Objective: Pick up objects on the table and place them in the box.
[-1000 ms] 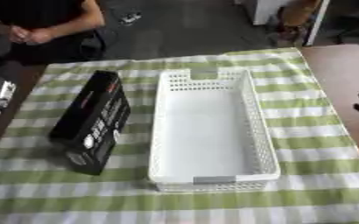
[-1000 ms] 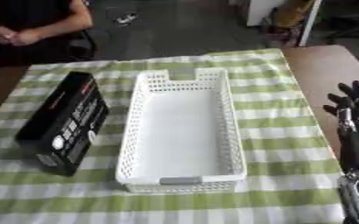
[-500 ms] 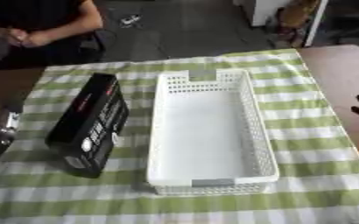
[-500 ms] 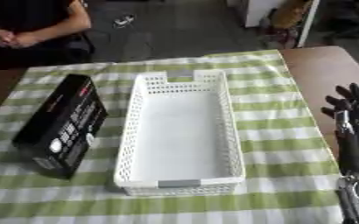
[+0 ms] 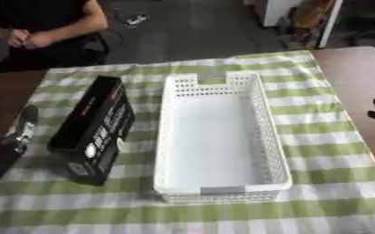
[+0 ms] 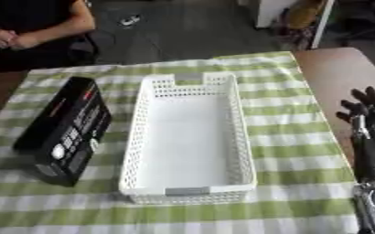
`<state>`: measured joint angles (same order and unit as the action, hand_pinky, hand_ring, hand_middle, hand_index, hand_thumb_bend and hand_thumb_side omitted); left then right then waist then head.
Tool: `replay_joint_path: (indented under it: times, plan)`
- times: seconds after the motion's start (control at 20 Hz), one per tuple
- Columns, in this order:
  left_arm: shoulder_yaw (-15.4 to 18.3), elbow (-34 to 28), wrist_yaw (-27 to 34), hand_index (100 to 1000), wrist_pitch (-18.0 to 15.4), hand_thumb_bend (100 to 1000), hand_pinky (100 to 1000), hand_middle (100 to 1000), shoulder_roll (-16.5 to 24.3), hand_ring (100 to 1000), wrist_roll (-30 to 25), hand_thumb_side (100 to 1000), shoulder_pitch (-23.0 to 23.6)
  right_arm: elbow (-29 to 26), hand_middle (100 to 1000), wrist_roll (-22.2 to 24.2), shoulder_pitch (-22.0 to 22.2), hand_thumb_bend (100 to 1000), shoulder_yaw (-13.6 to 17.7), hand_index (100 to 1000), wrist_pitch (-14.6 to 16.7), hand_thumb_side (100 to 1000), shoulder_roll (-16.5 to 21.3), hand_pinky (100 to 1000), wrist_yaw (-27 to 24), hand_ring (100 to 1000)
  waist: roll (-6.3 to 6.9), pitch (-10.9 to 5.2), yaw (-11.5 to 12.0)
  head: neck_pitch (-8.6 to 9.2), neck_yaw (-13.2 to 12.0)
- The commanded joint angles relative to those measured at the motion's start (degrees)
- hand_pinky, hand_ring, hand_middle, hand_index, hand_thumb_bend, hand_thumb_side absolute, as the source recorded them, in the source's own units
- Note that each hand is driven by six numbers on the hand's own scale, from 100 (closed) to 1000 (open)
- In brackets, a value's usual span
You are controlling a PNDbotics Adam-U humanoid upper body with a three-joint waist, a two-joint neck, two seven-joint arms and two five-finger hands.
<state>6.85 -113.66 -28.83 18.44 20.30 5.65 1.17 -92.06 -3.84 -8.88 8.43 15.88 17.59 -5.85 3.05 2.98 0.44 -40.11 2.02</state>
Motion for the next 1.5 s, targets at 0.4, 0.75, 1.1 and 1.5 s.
replay_joint_path:
  times: [0.4,0.75,1.1,1.5]
  plan:
    - [-0.96,-0.94,-2.98,899,-0.13,991,783,829,0.74,831,-4.64,633,-1.72,-0.47,885,0.03,-0.64,100,0.18,1000,0.07,603,0.58,779,0.04,839,-0.18,-0.44,0.11,-0.59,-0.42]
    - [-1.58,-0.94,-5.62,938,-1.92,1000,816,856,0.85,857,-7.79,627,-2.46,-0.44,885,0.11,-0.64,100,0.14,1000,0.09,603,0.6,779,-0.02,839,-0.22,-0.43,0.05,-0.75,-0.44]
    - [-1.71,-0.94,-5.98,938,-3.08,1000,819,861,0.61,860,-9.63,642,-2.86,-0.42,885,0.18,-0.64,100,0.12,1000,0.11,603,0.61,780,-0.09,839,-0.24,-0.4,0.05,-0.75,-0.4]
    - [-2.22,-0.32,-6.11,937,-3.05,980,815,861,0.13,859,-10.28,651,-3.9,-0.41,885,0.28,-0.68,100,0.05,1000,0.11,604,0.58,780,-0.13,840,-0.3,-0.43,-0.08,-0.72,-0.43]
